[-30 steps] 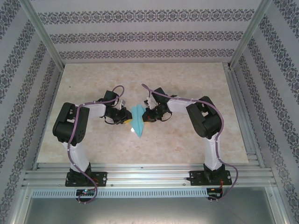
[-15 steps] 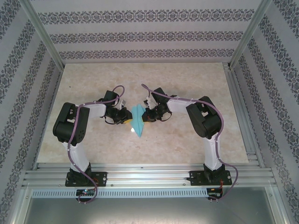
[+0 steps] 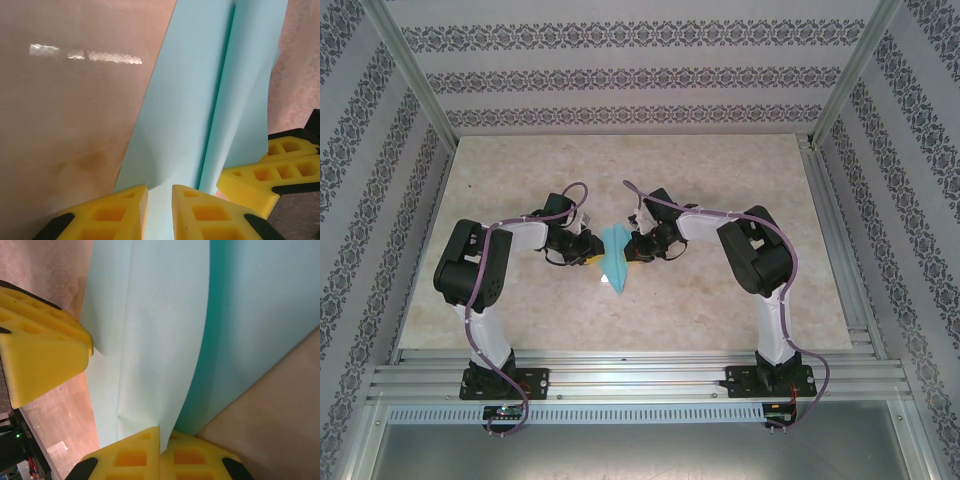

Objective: Fold a paper plane with a square sheet of paper (fold left side to right side)
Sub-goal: Fourth fold the wing at the center of the table.

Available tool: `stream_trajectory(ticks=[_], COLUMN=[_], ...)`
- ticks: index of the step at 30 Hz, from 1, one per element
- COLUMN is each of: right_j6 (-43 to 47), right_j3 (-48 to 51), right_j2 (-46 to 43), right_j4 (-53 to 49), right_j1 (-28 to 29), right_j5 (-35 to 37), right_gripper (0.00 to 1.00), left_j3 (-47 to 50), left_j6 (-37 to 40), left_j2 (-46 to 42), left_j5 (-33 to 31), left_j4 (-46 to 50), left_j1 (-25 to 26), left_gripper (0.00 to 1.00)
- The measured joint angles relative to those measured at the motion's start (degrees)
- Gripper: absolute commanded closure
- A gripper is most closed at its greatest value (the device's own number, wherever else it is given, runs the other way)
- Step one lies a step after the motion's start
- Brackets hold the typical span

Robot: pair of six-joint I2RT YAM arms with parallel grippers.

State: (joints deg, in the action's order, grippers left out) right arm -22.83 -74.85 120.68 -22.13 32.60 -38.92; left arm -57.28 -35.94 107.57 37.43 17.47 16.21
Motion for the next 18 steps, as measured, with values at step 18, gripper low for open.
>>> stream_trajectory(ticks=[18], right_j6=[-2.6], right_j3=[0.6], right_j2=[-1.6], right_j4=[1.1], right_j1=[0.7], right_j5=[-0.2], right_gripper=[0.94], left_j3=[0.0], left_j6=[0.2], left_j2=[0.0], left_j5=[-0.3], left_j4=[0.0], left_j1=[0.1], left_gripper=[0.79])
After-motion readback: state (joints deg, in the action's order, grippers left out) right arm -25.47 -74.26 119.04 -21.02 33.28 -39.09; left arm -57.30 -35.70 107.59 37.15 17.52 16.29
